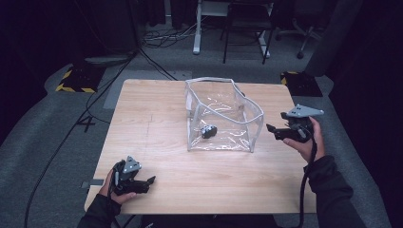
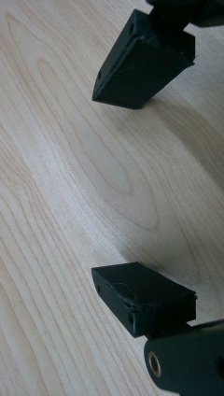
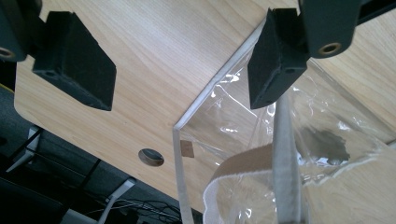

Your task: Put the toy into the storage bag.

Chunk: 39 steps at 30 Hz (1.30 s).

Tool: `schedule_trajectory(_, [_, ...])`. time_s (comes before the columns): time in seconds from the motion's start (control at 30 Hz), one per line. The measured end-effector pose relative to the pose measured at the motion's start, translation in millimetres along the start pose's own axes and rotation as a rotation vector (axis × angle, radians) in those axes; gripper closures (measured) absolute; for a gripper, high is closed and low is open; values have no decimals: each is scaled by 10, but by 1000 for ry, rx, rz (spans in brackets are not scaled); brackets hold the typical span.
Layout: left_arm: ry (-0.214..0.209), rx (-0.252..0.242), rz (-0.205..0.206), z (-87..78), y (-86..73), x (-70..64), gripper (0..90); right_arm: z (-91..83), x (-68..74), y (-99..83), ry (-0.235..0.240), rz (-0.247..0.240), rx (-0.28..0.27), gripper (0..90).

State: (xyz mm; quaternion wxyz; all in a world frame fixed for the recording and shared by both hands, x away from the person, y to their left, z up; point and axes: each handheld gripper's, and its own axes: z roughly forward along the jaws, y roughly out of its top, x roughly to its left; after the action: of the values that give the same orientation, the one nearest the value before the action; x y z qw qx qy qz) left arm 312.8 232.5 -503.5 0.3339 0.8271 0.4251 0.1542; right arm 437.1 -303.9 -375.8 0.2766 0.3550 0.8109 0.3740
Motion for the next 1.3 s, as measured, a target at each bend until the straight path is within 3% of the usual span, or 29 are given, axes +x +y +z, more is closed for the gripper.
schedule_trajectory(0.2, [0,0,0,0,0,0,150,-2,30,-76,9,5,1,243])
schedule_trajectory(0.6, [1,0,1,0,0,1,150,-12,120,-235,19,-43,32,239])
schedule_trajectory(1.0, [6,0,4,-2,1,2,149,-1,216,-375,34,-58,59,238])
schedule_trajectory(1.1, [5,1,2,-1,0,1,149,19,231,-414,33,-84,65,235])
schedule_trajectory(1.23, [8,0,0,0,2,1,149,26,281,-469,44,-69,77,233])
schedule_trajectory(1.3, [8,0,-1,0,2,1,149,29,286,-504,46,-84,78,233])
